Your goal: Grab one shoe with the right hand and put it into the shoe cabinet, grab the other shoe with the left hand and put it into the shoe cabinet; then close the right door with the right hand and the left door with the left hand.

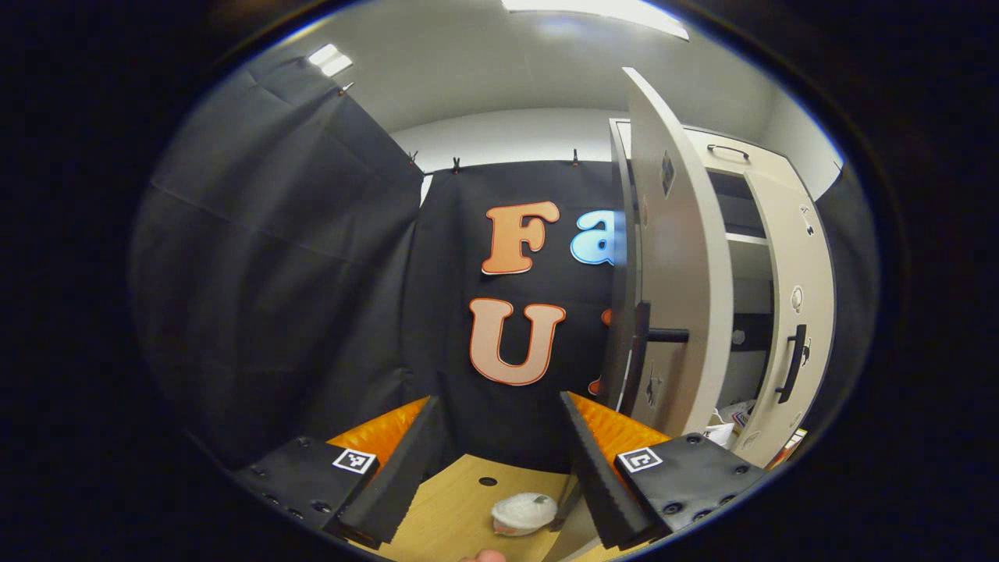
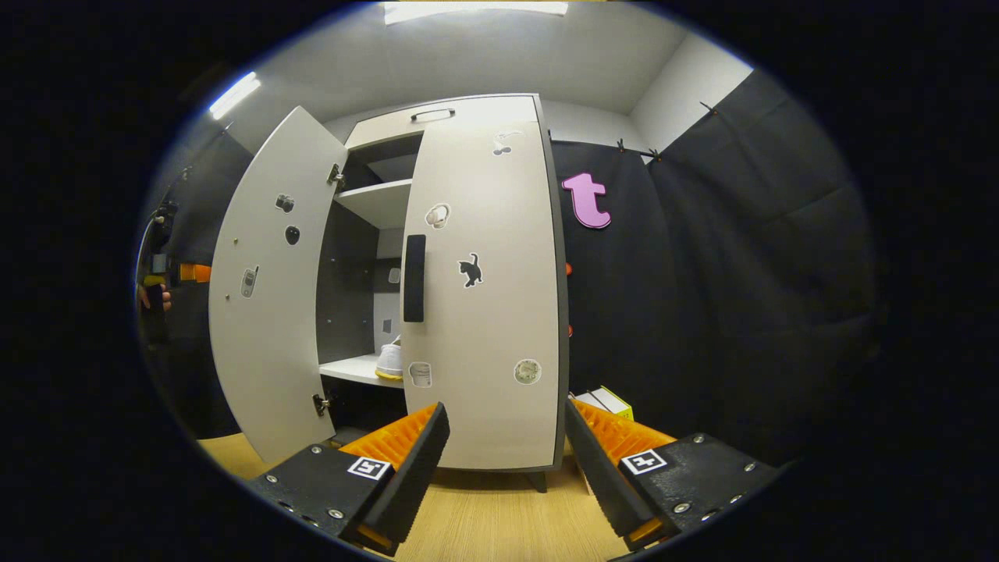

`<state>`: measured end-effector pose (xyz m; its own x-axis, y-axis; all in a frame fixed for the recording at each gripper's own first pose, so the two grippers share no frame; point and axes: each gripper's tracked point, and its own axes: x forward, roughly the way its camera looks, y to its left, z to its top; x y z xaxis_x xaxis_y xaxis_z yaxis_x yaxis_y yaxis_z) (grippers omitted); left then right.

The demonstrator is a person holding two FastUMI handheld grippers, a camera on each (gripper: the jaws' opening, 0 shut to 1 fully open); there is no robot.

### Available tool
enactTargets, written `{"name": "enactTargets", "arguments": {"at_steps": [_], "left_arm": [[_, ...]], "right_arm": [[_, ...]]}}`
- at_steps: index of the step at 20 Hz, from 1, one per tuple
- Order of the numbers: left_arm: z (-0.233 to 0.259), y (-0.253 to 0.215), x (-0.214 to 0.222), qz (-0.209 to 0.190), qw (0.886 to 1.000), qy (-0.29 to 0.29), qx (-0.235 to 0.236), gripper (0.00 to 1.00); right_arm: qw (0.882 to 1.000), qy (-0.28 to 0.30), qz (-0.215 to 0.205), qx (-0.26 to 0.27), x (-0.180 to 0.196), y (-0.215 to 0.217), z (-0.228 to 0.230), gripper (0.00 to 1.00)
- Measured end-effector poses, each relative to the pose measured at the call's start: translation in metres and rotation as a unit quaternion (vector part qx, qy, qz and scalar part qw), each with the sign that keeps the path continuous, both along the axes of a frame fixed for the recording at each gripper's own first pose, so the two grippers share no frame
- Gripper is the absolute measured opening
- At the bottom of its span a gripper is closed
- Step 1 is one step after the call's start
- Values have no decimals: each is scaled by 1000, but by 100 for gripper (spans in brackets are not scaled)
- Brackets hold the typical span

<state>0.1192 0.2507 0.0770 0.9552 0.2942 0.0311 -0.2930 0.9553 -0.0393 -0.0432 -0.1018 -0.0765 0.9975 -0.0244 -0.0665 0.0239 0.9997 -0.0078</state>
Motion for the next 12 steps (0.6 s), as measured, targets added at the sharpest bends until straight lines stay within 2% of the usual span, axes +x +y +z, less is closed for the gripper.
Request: {"name": "enactTargets", "arguments": {"at_steps": [2,4,5,6,12], "left_arm": [[-4,0,12,-2,1000,3,16,94],[-2,-6,16,-3,999,2,37,96],[2,-5,15,-1,999,-1,47,92],[3,-6,17,2,999,0,51,92],[1,-32,13,-22,999,7,42,95]], "right_arm": [[1000,3,-4,-5,-2,-3,0,92],[1000,6,-7,-9,-4,-4,0,92],[1000,5,-8,-11,-4,-5,1,92],[1000,5,-9,-11,-4,-5,1,92],[1000,4,-8,-11,-6,-7,2,92]]}}
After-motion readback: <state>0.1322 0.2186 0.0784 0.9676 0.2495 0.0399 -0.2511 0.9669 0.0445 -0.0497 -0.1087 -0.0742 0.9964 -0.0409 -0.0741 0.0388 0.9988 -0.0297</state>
